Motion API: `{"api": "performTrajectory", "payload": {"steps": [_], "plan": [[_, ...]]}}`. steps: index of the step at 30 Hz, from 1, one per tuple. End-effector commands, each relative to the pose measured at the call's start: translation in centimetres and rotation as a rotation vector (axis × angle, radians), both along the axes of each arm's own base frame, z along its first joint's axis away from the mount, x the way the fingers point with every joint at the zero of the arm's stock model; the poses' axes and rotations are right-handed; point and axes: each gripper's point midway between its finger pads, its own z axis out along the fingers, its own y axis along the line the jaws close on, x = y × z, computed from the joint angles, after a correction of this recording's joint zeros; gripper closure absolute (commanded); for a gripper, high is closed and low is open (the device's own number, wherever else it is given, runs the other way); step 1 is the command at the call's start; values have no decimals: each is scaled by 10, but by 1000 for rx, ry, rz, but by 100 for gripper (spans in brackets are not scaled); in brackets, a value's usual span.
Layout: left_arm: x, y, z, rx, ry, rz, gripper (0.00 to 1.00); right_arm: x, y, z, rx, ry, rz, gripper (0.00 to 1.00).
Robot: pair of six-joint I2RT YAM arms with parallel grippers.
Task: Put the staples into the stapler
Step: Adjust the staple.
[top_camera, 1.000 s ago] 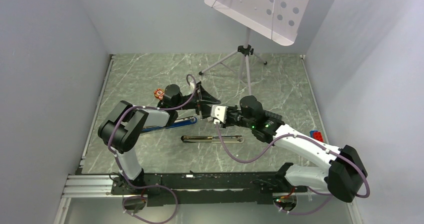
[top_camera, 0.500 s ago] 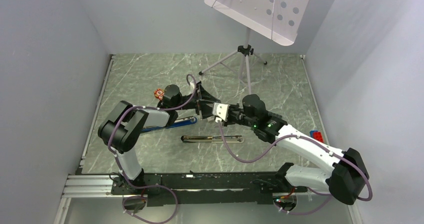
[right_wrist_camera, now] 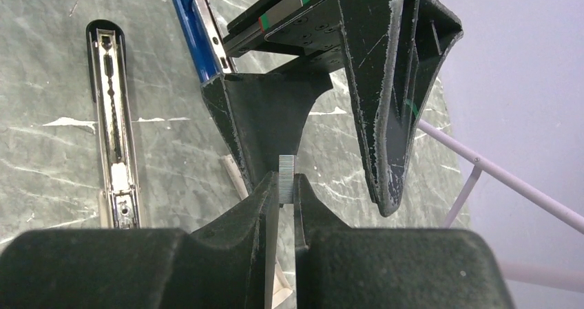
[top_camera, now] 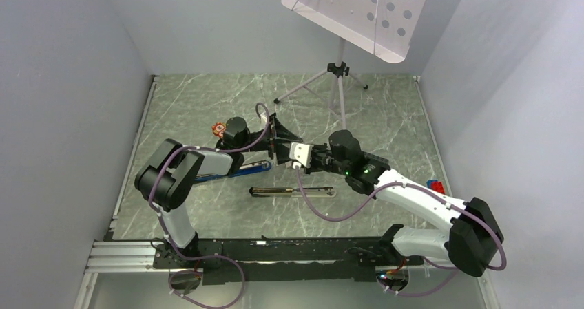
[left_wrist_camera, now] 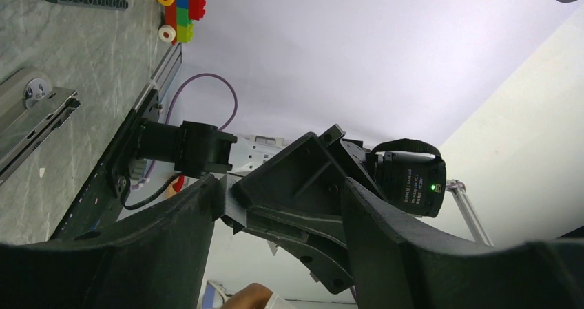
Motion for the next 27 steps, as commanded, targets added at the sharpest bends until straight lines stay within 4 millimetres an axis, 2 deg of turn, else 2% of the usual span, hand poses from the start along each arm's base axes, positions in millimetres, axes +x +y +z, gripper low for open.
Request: {"api": "performTrajectory", "payload": {"steps": [1, 7, 17, 27], "plan": [[-5, -1, 15, -34, -57, -20, 31, 7, 8, 16, 29, -43, 10, 86], [-5, -3, 14, -35, -55, -26, 31, 9, 11, 19, 36, -49, 13, 85], [-4, -4, 15, -40, -57, -28, 30, -6, 15, 15, 41, -6, 66, 82], [-4, -5, 17, -41, -68, -33, 30, -13, 16, 16, 49, 20, 81, 79]]}}
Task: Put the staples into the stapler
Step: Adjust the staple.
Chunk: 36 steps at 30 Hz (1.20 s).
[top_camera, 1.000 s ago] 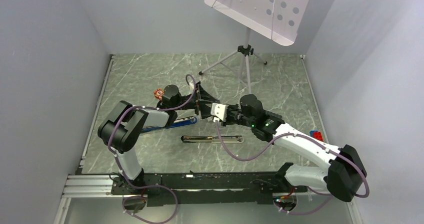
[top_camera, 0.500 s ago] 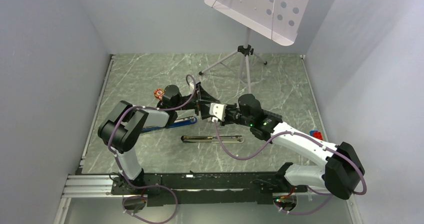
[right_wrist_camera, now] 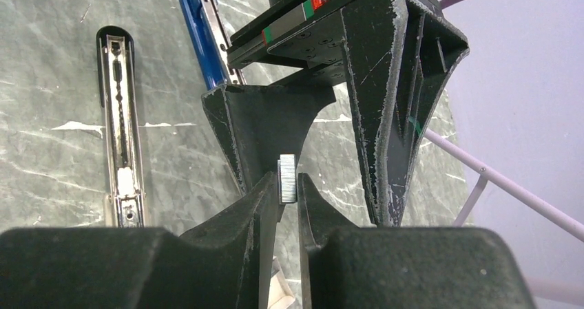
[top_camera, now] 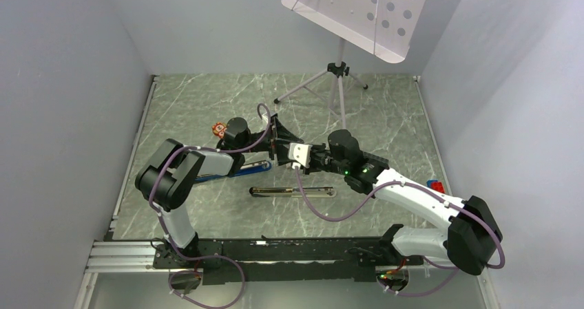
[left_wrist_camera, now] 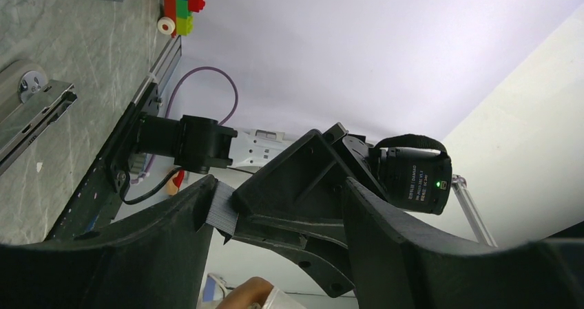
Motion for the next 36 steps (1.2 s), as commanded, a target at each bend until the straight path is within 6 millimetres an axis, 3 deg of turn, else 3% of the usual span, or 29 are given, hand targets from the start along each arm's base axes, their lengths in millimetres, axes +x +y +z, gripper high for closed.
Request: {"api": "performTrajectory", "payload": {"steps": [1, 18, 21, 26, 29, 36], "plan": [[0, -3, 18, -45, -78, -17, 30, -11, 9, 18, 46, 16, 53, 79], [2, -4, 23, -49, -102, -19, 30, -25, 5, 22, 67, 69, 68, 79], [3, -3, 23, -48, -104, -20, 30, -24, 5, 30, 97, 70, 50, 75], [4, 0, 25, -40, -122, -17, 30, -17, 6, 63, 206, 82, -14, 72], [6, 2, 26, -35, -132, -12, 30, -15, 3, 69, 237, 110, -46, 72], [8, 7, 32, -30, -181, -3, 30, -11, -25, 79, 318, 260, -113, 69]]}}
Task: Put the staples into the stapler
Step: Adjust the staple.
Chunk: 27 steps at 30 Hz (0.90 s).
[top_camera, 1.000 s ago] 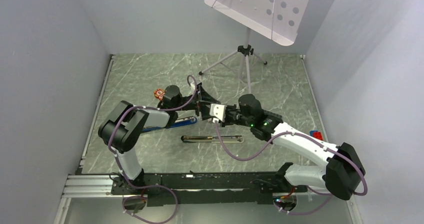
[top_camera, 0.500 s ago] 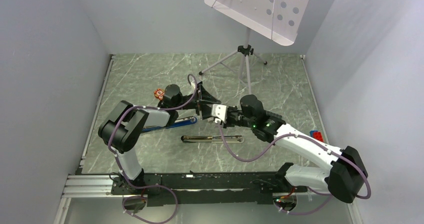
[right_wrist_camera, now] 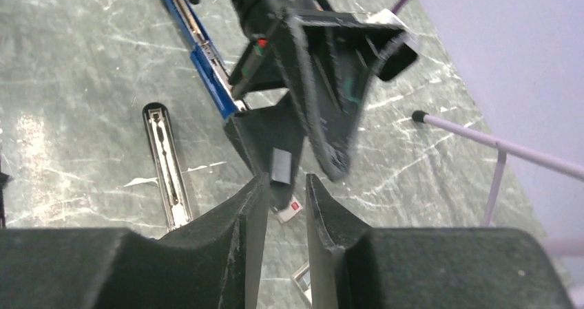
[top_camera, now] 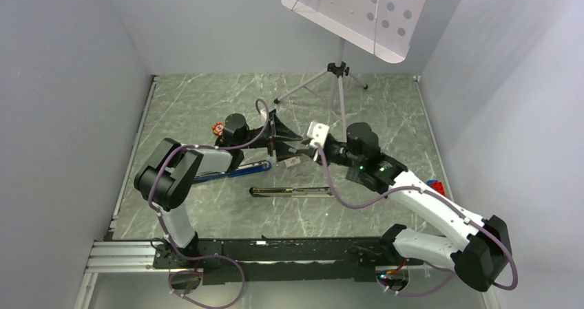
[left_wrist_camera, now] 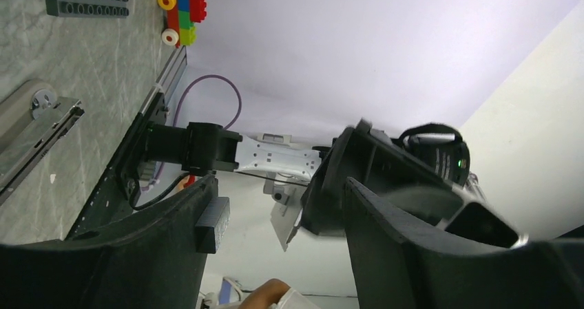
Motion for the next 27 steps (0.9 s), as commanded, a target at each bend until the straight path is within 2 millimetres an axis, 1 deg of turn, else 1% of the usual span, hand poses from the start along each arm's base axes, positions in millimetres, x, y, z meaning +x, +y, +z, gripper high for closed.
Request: {"api": "performTrajectory", "payload": {"steps": [1, 3, 6, 10, 12, 15, 22, 27], "plan": [[1, 4, 27, -25, -138, -4, 29, -1, -17, 29, 121, 102, -27, 68], [1, 4, 28, -13, -163, -5, 29, -5, -21, 21, 119, 115, -25, 65], [2, 4, 31, -7, -188, -6, 29, -5, -21, 13, 117, 105, -29, 63], [1, 4, 35, -1, -218, -4, 29, -3, -14, 7, 123, 91, 2, 62], [-1, 4, 37, -3, -233, -8, 29, -1, -10, 5, 129, 83, 9, 58], [-3, 3, 39, -5, -248, -9, 28, 4, -4, 1, 132, 89, 13, 58], [-6, -1, 45, -35, -265, -22, 28, 13, 8, 4, 166, 103, 9, 58], [-7, -2, 49, -50, -274, -26, 29, 19, 11, 2, 175, 124, -18, 58]]}}
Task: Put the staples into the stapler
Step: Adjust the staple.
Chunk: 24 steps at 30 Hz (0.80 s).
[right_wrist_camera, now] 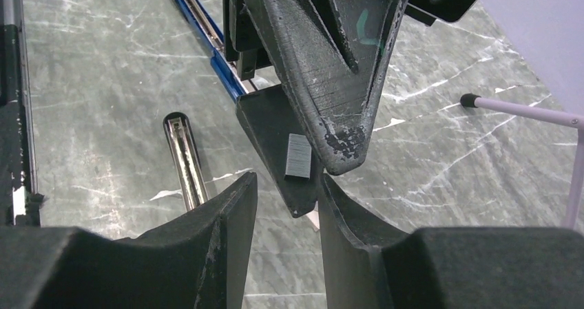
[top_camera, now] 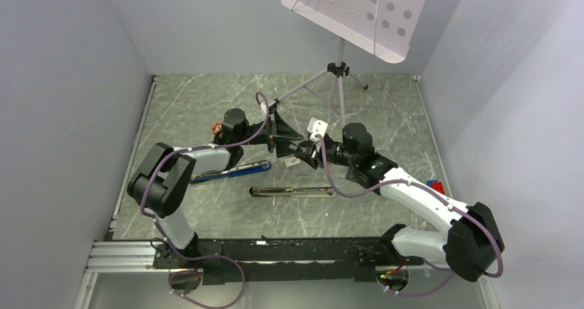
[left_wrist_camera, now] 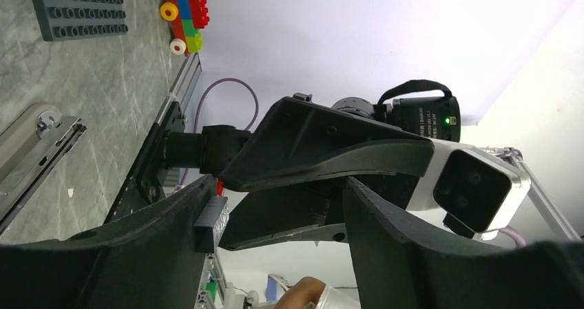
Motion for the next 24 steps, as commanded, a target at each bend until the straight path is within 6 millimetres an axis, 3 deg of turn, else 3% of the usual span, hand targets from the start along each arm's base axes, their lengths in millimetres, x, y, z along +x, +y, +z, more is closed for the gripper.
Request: {"api": "performTrajectory", "payload": {"steps": [1, 24], "plan": [[-4, -1, 33, -71, -120, -23, 29, 8, 9, 28, 76, -41, -13, 58], [-5, -4, 35, -96, -113, -34, 29, 16, 11, 42, 125, -44, -51, 64]]}}
